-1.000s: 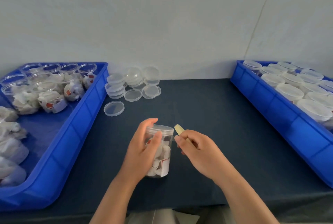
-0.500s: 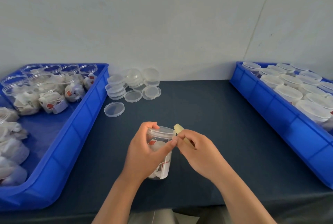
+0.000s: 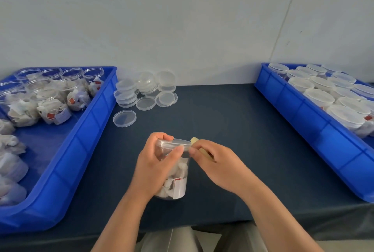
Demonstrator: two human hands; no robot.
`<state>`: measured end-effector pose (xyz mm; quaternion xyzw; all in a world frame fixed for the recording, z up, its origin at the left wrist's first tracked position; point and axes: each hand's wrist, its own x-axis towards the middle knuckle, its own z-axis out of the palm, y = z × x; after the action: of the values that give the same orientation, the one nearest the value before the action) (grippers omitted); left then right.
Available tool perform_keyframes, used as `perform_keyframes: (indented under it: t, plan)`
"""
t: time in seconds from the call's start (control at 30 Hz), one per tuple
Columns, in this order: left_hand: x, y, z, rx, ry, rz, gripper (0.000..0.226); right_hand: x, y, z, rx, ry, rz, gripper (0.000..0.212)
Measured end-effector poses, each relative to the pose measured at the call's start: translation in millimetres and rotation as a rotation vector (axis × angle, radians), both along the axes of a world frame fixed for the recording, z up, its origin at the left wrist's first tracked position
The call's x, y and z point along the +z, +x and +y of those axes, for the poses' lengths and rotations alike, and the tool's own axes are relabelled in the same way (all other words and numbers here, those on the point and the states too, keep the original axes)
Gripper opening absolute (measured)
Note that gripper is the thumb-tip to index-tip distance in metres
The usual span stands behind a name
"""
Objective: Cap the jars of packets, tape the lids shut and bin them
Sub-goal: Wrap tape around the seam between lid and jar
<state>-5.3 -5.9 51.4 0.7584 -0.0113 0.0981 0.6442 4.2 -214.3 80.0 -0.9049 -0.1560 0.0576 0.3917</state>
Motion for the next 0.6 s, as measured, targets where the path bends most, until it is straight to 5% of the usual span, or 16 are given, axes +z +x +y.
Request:
perform_keyframes:
  t: [0.6]
  plan:
    - [14,-32,10,-0.297,-0.427,0.136,0.036,27,-1,-21,0.201,-0.03,0.166,0.036]
